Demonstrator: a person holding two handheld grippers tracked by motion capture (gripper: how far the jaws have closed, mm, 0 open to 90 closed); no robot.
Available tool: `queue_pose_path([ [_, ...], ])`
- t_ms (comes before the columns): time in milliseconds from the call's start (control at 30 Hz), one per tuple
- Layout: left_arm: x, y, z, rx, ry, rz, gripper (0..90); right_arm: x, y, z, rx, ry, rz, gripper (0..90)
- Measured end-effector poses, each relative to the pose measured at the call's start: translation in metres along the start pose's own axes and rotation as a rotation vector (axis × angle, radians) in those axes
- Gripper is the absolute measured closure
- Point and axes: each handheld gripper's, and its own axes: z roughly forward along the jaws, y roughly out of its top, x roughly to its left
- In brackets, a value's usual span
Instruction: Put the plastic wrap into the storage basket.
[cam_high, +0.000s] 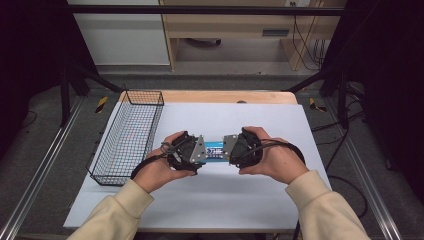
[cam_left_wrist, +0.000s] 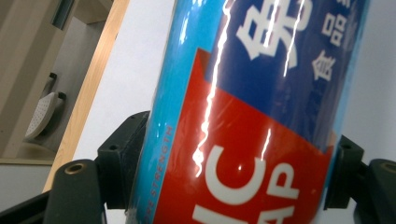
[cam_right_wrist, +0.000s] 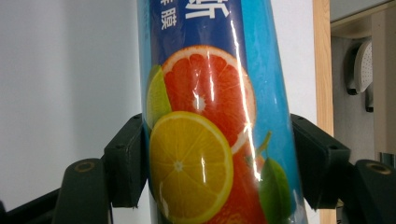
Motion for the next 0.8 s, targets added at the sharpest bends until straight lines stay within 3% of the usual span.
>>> queue_pose_path([
  [100,0.000,-0.001,0.000,0.012,-0.005,0.017,25.4,0.001,0.001,0.002,-0.003,0.003,-0.002,30.2],
  [267,0.000,-0.003,0.000,0.022,-0.017,0.005,26.1,0.002,0.002,0.005,-0.012,0.009,0.001,30.2],
  [567,-0.009,-0.007,-0.007,0.027,0.000,0.028,27.2,0.007,0.001,0.010,-0.043,0.029,-0.003,29.9],
  [667,-0.011,-0.008,-0.010,0.023,0.006,0.028,27.4,0.009,0.001,0.011,-0.052,0.016,-0.014,29.3],
  [800,-0.012,-0.011,-0.013,0.029,0.010,0.013,27.7,0.010,-0.003,0.010,-0.048,-0.014,-0.004,17.2],
])
